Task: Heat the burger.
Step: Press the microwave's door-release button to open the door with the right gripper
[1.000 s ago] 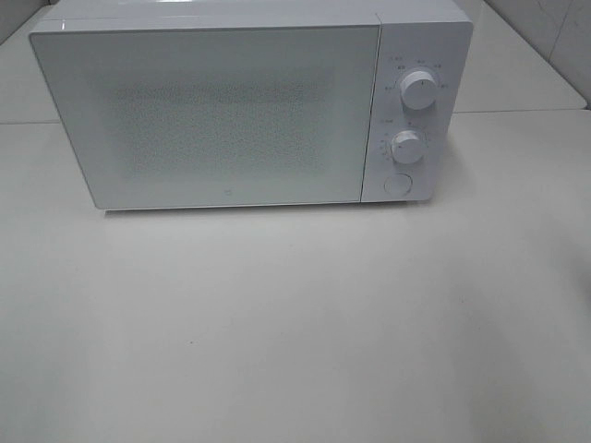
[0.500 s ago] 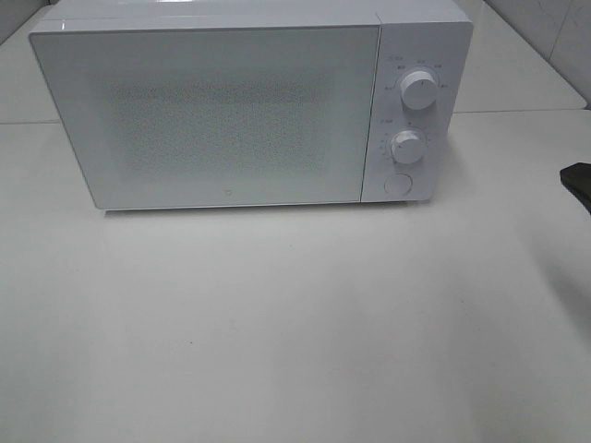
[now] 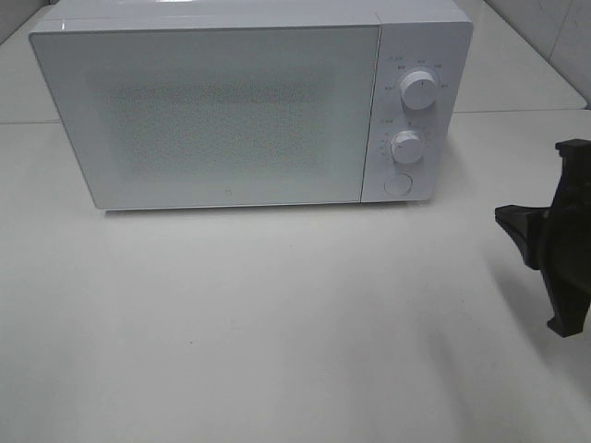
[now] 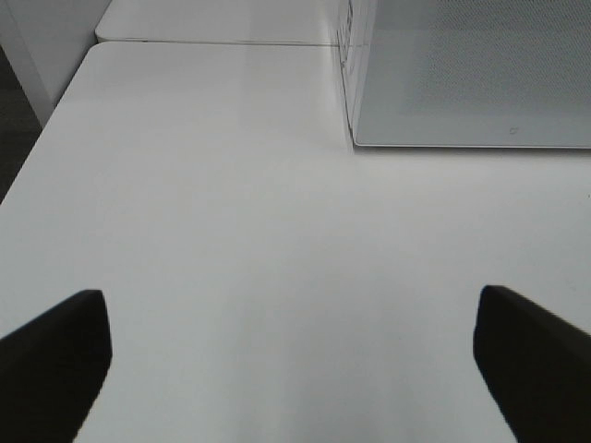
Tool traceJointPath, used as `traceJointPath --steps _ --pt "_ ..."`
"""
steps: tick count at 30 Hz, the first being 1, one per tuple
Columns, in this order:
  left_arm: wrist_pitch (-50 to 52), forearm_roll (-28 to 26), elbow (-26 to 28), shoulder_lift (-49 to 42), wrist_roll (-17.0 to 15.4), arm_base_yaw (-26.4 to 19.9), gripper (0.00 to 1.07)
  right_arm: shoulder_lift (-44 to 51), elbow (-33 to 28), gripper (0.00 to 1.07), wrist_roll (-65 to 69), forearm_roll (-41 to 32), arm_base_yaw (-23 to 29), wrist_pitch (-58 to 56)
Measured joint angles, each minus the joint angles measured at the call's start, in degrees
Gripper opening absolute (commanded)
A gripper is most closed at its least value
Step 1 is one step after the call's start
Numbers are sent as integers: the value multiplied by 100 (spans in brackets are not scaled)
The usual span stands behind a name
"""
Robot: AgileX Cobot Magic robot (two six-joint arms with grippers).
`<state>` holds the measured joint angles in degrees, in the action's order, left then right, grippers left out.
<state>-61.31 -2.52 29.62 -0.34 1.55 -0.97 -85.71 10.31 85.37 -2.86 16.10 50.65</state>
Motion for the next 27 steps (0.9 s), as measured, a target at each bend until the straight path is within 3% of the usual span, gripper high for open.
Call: traceJointPath --steps 10,27 --pt "0 0 0 0 0 0 100 -980 533 0 -6 -842 831 516" --pt "0 0 0 0 0 0 100 -2023 1627 0 0 -877 854 413"
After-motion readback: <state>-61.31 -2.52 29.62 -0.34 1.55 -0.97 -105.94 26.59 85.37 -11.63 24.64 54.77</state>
